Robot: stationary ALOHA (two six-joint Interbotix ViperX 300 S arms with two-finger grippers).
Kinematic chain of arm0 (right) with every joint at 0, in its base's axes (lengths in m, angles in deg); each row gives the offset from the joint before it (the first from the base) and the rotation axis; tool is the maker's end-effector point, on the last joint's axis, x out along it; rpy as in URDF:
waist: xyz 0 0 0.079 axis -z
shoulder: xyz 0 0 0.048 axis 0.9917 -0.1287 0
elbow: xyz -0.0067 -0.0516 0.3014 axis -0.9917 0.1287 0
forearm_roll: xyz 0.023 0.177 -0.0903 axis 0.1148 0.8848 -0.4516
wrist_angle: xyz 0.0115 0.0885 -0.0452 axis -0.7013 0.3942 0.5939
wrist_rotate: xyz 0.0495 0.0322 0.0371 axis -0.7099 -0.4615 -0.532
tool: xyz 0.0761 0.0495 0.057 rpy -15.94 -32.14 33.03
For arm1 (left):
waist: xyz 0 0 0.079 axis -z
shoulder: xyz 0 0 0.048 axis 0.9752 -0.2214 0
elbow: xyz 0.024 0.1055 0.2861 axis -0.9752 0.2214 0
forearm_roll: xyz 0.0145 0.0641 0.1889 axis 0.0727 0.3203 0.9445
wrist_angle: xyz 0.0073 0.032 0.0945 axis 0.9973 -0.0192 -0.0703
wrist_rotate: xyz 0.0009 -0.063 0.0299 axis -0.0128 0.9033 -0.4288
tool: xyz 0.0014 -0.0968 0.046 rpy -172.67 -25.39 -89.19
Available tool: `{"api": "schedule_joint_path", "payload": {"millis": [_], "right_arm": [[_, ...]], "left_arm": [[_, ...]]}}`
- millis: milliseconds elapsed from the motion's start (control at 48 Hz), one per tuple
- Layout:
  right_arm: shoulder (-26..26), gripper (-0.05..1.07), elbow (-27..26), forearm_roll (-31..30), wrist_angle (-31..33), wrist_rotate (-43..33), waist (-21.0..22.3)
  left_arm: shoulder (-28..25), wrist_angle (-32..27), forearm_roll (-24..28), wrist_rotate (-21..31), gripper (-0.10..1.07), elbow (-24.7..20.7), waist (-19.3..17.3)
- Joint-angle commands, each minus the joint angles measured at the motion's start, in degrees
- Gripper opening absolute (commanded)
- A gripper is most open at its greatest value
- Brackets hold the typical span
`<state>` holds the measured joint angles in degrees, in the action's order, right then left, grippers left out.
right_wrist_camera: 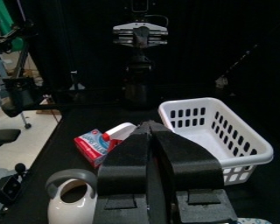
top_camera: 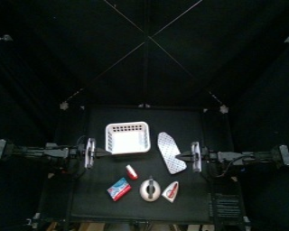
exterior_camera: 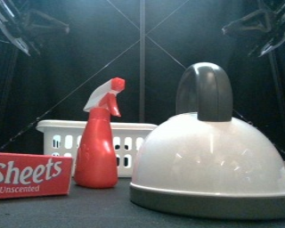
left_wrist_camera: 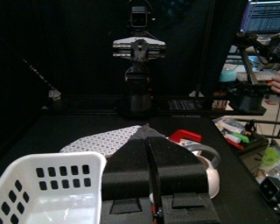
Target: Grab iron
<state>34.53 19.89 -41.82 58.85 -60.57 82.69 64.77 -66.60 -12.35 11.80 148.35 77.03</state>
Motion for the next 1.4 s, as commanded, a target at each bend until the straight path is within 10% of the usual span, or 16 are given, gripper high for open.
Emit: {"api": "schedule_joint_path", "payload": {"millis": [0, 1021, 1375], "right_arm": [[-1.32, 0.03, -1.05, 0.00, -0.35, -0.35, 0.09], [-12.74, 0.02, -0.88, 0.18, 6.77, -6.77, -8.88], [-22.32, 0.07, -2.46, 1.93, 8.61, -6.94, -25.22]], "left_arm": [[-1.32, 0.97, -0.09, -0.09, -0.01, -1.23, 0.62], [-2.20, 4.39, -0.09, -0.09, -0.01, 0.79, 2.99], [-2.11, 4.39, -0.09, -0.18, -0.01, 1.58, 2.90]]}}
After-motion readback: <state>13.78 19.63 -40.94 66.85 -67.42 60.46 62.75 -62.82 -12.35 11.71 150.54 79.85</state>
